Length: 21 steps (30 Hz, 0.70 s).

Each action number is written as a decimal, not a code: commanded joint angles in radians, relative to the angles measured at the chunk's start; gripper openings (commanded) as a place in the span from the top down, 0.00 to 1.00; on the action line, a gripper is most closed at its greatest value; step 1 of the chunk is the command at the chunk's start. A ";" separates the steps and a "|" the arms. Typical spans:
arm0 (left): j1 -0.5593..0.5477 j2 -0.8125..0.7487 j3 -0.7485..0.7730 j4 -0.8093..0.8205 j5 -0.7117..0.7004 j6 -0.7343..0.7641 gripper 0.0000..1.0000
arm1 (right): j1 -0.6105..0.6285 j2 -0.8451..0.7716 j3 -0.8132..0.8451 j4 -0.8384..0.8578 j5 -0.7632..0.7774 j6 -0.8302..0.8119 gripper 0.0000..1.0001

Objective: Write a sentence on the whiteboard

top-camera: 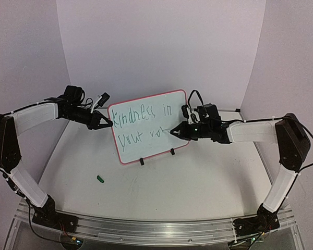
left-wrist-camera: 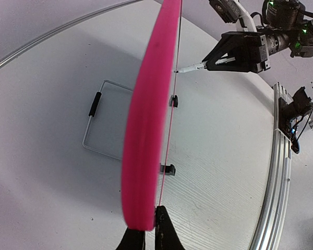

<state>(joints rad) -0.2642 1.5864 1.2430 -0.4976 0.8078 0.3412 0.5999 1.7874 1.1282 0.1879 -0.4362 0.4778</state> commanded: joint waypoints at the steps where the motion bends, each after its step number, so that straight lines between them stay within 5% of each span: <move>1: -0.021 0.008 0.010 -0.032 -0.070 0.031 1.00 | -0.006 -0.062 0.041 0.041 0.008 0.010 1.00; 21: -0.020 0.005 0.010 -0.030 -0.069 0.030 1.00 | -0.012 -0.038 0.024 0.045 0.043 0.034 1.00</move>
<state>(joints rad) -0.2649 1.5864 1.2430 -0.4976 0.8078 0.3412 0.5938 1.7592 1.1332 0.1986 -0.4088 0.5026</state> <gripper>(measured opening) 0.040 0.066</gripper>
